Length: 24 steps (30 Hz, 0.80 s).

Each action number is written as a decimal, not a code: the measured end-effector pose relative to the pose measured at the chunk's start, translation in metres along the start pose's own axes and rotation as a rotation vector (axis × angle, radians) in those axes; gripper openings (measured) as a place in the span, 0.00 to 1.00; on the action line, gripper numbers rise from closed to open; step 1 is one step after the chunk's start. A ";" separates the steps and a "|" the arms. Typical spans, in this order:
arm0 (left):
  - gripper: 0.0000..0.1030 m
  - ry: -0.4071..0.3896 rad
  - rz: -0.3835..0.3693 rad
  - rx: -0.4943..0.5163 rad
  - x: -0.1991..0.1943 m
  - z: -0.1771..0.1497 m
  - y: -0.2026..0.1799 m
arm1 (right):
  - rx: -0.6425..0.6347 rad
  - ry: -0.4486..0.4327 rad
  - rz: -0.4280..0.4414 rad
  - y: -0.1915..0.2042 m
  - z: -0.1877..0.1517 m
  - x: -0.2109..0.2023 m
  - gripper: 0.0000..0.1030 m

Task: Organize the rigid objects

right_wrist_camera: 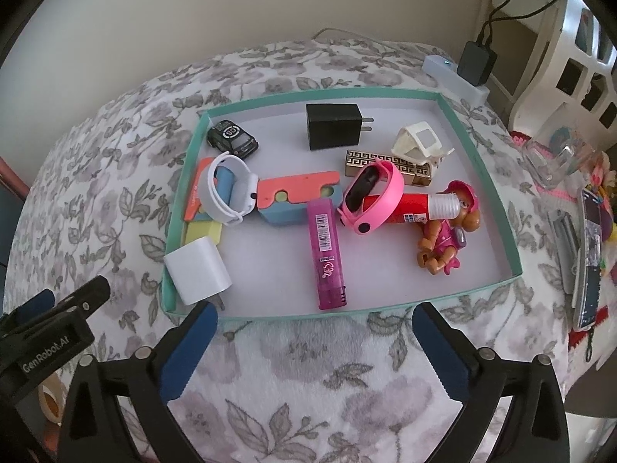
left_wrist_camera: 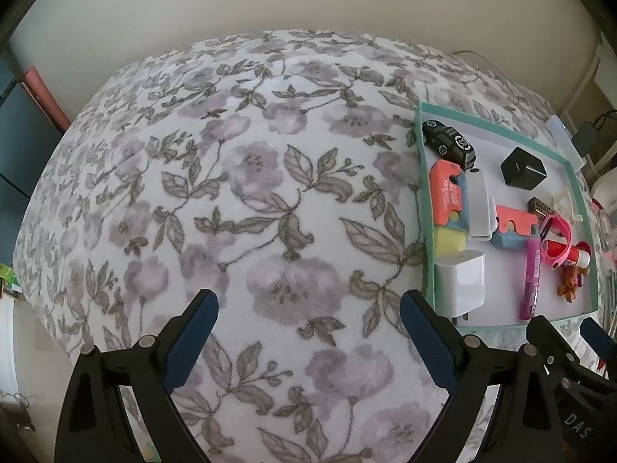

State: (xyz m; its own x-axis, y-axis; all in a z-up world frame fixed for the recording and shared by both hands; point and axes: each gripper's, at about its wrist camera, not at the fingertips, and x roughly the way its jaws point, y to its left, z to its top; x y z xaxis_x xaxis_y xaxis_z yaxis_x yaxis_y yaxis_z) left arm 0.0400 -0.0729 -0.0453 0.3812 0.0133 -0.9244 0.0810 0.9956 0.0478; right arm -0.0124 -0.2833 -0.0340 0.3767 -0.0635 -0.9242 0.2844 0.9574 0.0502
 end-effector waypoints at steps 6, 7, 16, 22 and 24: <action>0.93 -0.009 0.005 0.006 -0.002 0.000 0.000 | -0.002 -0.008 0.000 -0.001 0.000 -0.002 1.00; 0.93 -0.008 0.004 0.005 -0.002 0.000 0.000 | -0.002 -0.009 -0.001 -0.001 0.000 -0.002 1.00; 0.93 -0.004 -0.003 -0.003 -0.001 0.000 0.002 | 0.002 -0.013 0.002 -0.001 0.001 -0.003 1.00; 0.93 -0.012 -0.002 0.001 -0.002 0.001 0.002 | 0.004 -0.017 0.005 -0.002 0.001 -0.003 1.00; 0.93 -0.012 0.002 0.004 -0.002 0.001 0.001 | 0.005 -0.017 0.005 -0.001 0.001 -0.003 1.00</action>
State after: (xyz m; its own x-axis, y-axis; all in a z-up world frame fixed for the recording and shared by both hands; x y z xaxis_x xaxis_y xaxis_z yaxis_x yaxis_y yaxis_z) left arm 0.0407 -0.0721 -0.0428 0.3923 0.0141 -0.9197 0.0839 0.9952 0.0510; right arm -0.0129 -0.2848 -0.0304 0.3928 -0.0632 -0.9174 0.2865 0.9564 0.0568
